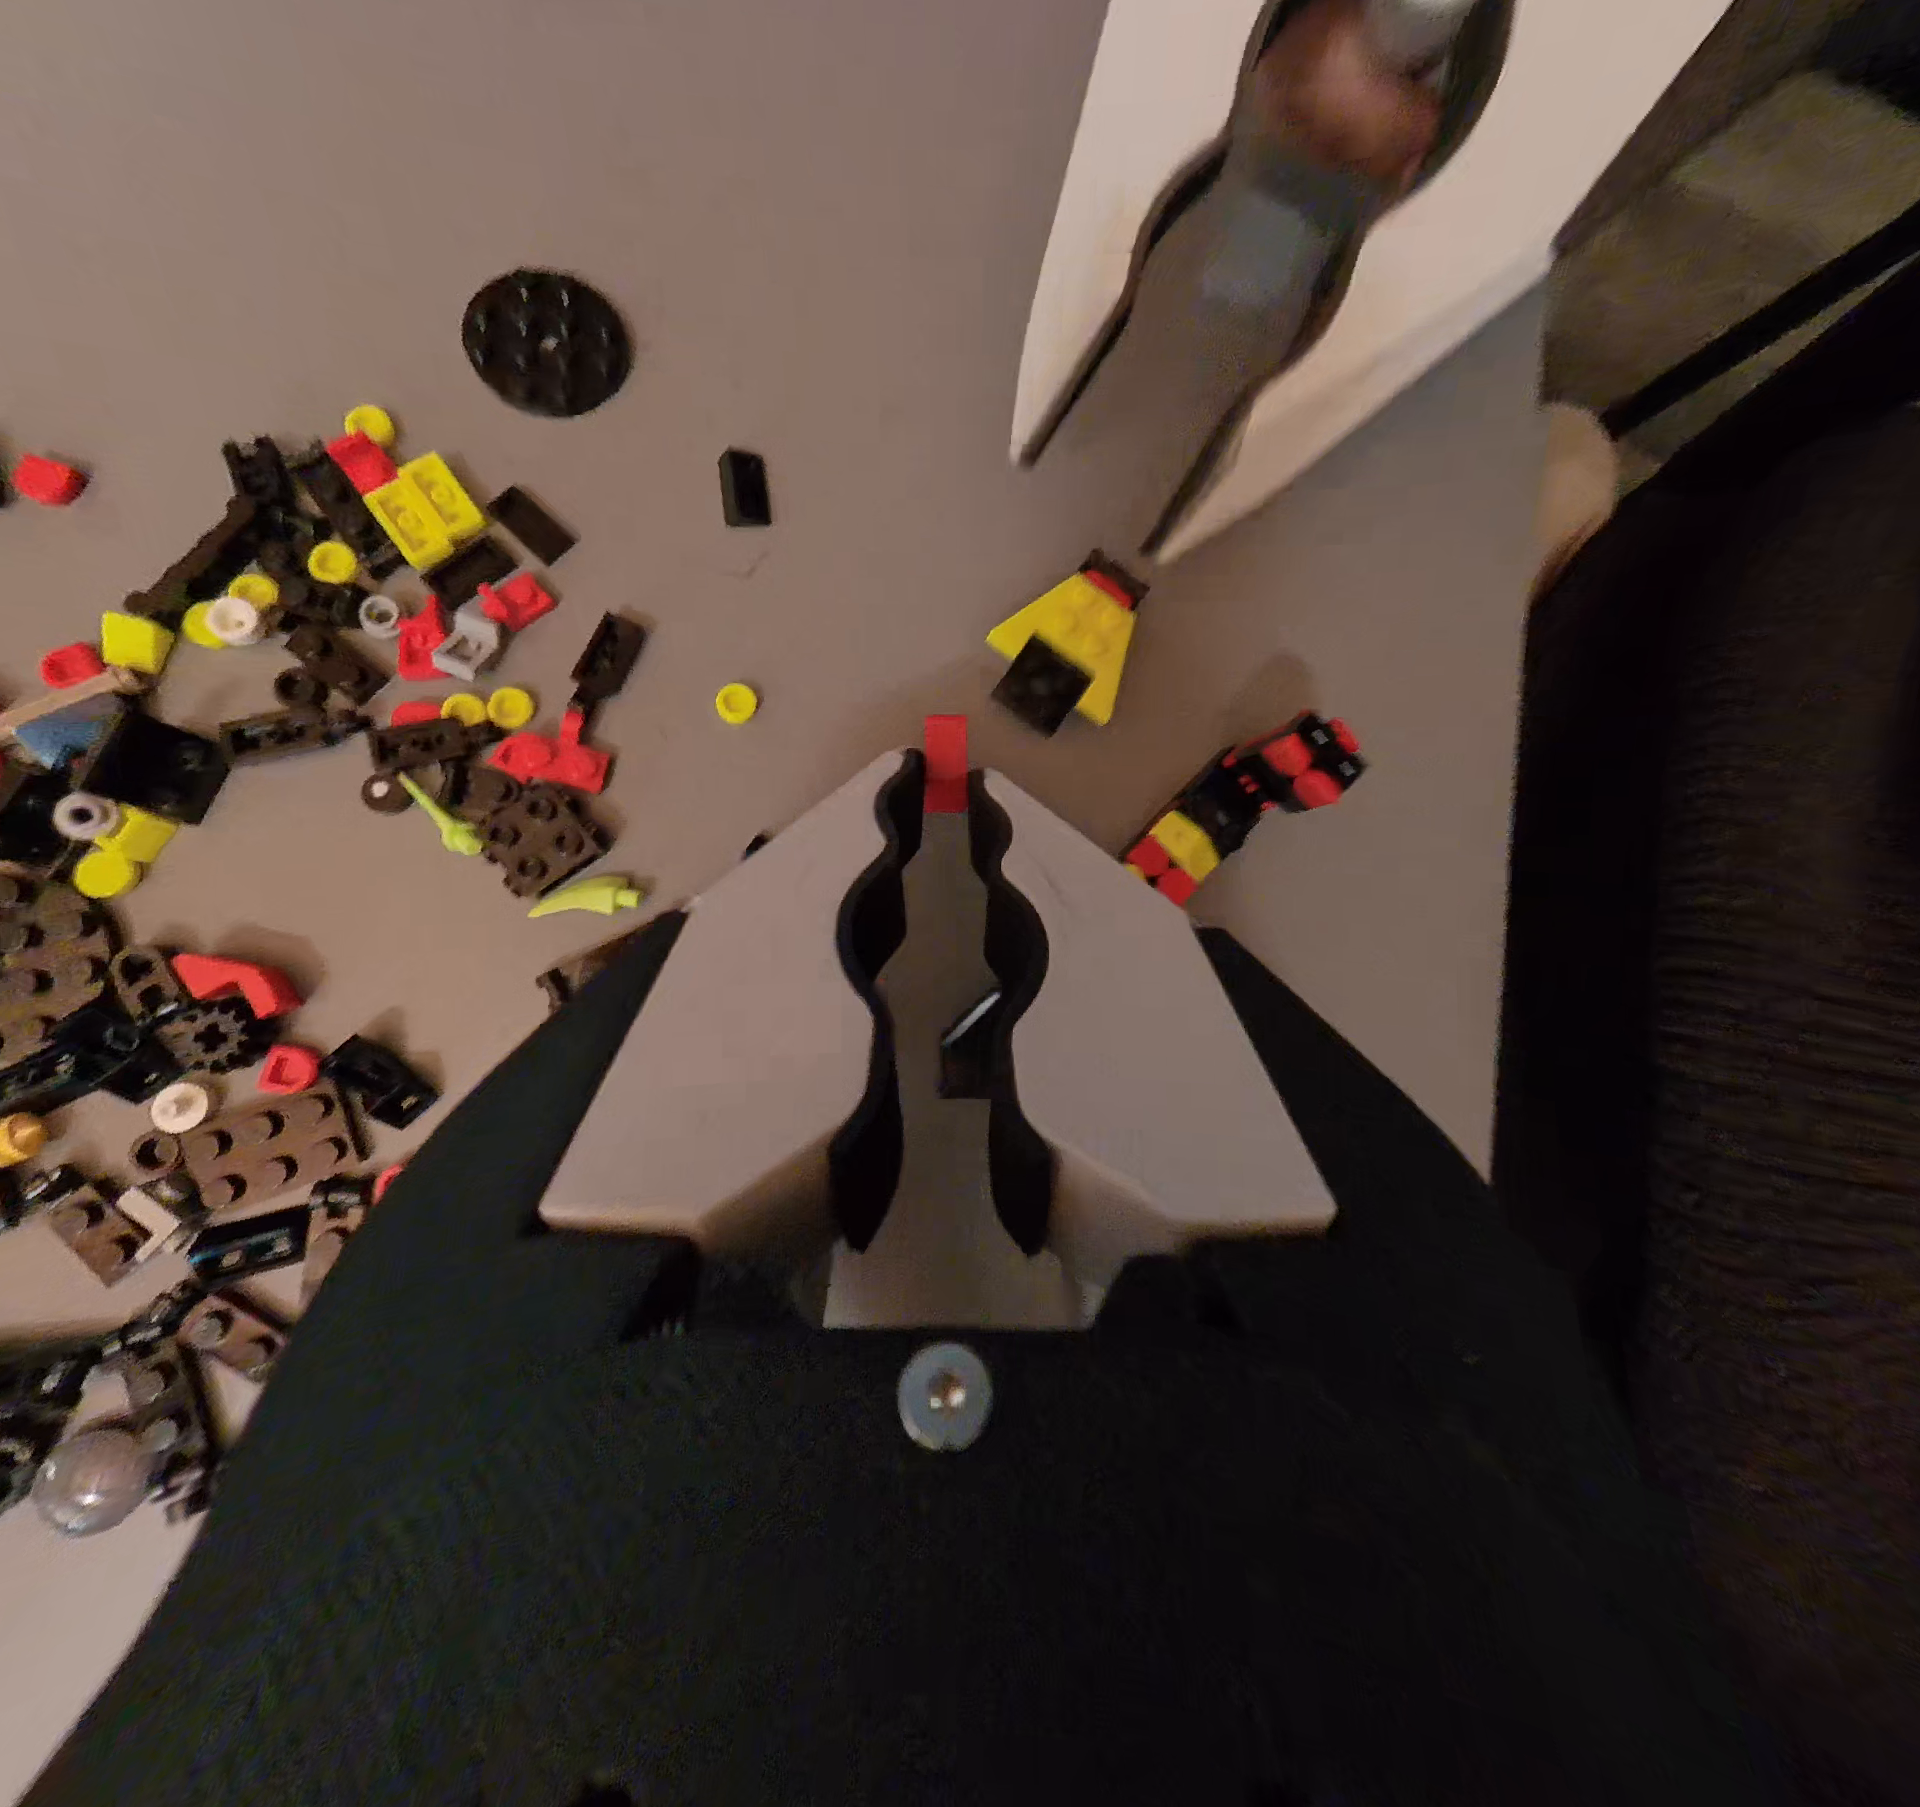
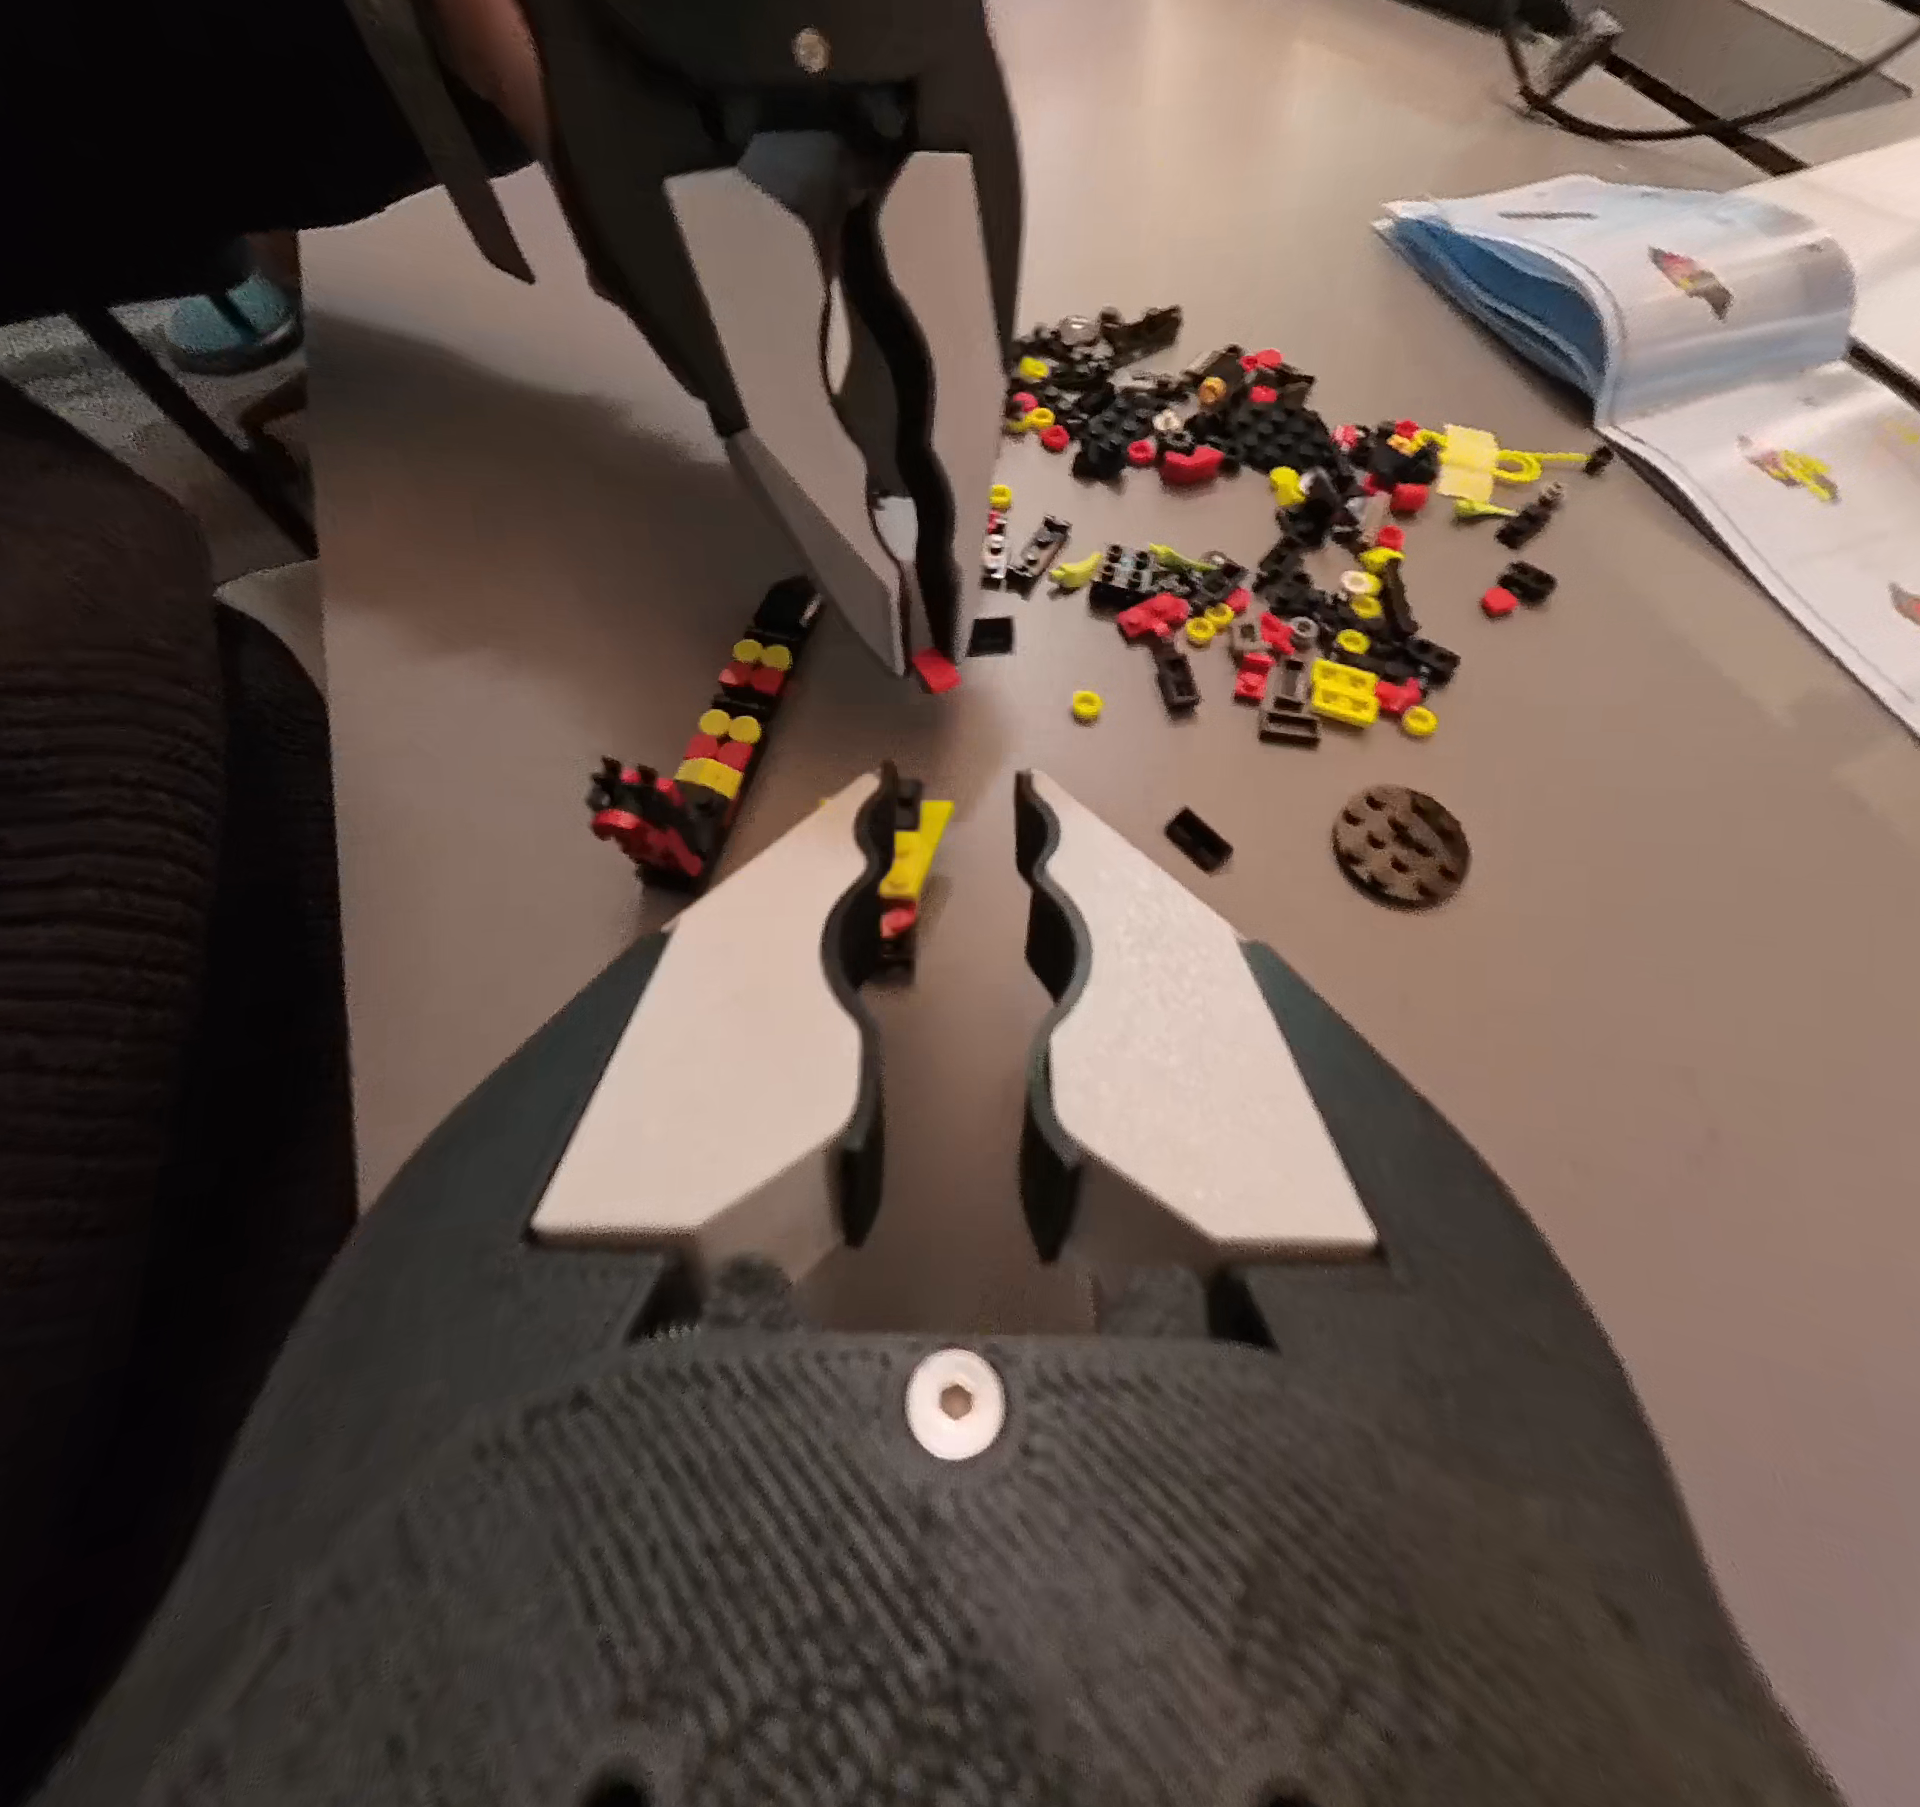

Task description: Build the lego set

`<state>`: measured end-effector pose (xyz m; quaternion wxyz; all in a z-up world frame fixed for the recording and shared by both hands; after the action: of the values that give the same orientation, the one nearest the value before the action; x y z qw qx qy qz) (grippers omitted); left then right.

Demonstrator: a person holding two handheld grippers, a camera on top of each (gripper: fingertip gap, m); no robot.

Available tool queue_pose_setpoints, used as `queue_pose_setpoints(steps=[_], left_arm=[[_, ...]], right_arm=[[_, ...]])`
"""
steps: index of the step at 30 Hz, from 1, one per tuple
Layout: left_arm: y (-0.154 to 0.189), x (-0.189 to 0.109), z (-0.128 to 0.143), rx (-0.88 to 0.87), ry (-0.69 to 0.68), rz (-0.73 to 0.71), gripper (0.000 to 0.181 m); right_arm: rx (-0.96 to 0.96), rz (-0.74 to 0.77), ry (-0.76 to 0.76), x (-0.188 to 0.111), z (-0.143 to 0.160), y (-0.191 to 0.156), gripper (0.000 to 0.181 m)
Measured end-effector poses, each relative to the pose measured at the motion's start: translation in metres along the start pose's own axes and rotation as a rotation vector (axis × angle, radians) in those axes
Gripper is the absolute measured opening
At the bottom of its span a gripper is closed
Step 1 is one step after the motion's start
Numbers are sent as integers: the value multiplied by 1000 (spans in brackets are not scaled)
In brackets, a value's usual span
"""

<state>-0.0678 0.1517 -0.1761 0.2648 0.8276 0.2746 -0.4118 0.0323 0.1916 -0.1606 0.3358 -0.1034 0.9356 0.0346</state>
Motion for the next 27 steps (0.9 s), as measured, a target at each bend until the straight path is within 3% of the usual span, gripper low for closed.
queue_pose_setpoints(steps=[1, 8, 11, 21, 27], left_arm=[[3, -2, -3, 4, 18, 19, 5], [32, -11, -19, 64, 111, 167, 5], [35, -11, -19, 69, 111, 185, 6], [33, -13, -20, 52, 141, 200, 13], [30, -10, -19, 39, 152, 206, 17]], right_arm=[[-13, -8, -5, 2, -2, -4, 23], [55, -119, 31, 6, -13, -19, 22], [89, -173, 41, 3, -12, -20, 8], [113, -200, 16, 3, -6, -20, 7], [203, -234, 83, -3, -9, -12, 7]])
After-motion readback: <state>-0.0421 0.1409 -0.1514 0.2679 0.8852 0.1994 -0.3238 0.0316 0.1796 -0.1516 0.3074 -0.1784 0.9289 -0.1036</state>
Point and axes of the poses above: each gripper's, where its closed fingertips meet, x out along the fingers, z out of its underside, y = z × x across the jaws, the point moved 5 cm from there along -x, back along the fingers, and after that the axes turned 9 degrees about -y, right-handed, at the moved point
